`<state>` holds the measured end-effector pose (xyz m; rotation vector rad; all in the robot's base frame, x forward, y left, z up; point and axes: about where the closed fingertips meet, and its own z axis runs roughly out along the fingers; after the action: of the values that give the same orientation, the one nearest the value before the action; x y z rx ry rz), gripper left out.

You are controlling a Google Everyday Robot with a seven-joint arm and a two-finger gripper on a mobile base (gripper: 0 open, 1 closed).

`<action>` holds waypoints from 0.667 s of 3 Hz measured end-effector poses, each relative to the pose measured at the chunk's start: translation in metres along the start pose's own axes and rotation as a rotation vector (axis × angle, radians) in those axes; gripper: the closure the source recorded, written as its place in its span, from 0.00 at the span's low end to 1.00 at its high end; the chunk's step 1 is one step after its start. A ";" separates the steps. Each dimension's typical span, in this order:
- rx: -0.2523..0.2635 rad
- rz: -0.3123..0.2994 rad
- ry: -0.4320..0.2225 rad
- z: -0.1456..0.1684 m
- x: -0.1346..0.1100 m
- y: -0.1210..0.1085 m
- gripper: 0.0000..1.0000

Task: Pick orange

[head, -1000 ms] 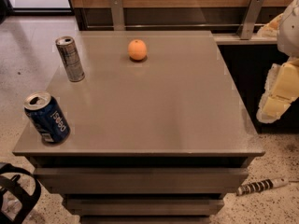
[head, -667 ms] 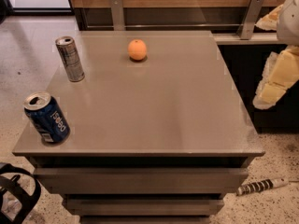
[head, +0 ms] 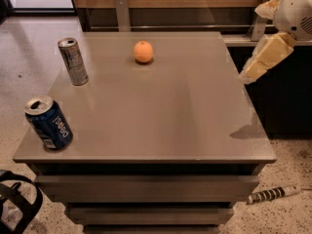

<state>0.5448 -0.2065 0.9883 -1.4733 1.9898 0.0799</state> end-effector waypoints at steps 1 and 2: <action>0.009 0.026 -0.173 0.030 -0.022 -0.027 0.00; -0.003 0.062 -0.270 0.062 -0.045 -0.042 0.00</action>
Offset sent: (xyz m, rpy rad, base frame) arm 0.1048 0.0724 -0.0146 0.3770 -0.0823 0.0416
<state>0.6172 -0.1590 0.9770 -1.3261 1.8161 0.2931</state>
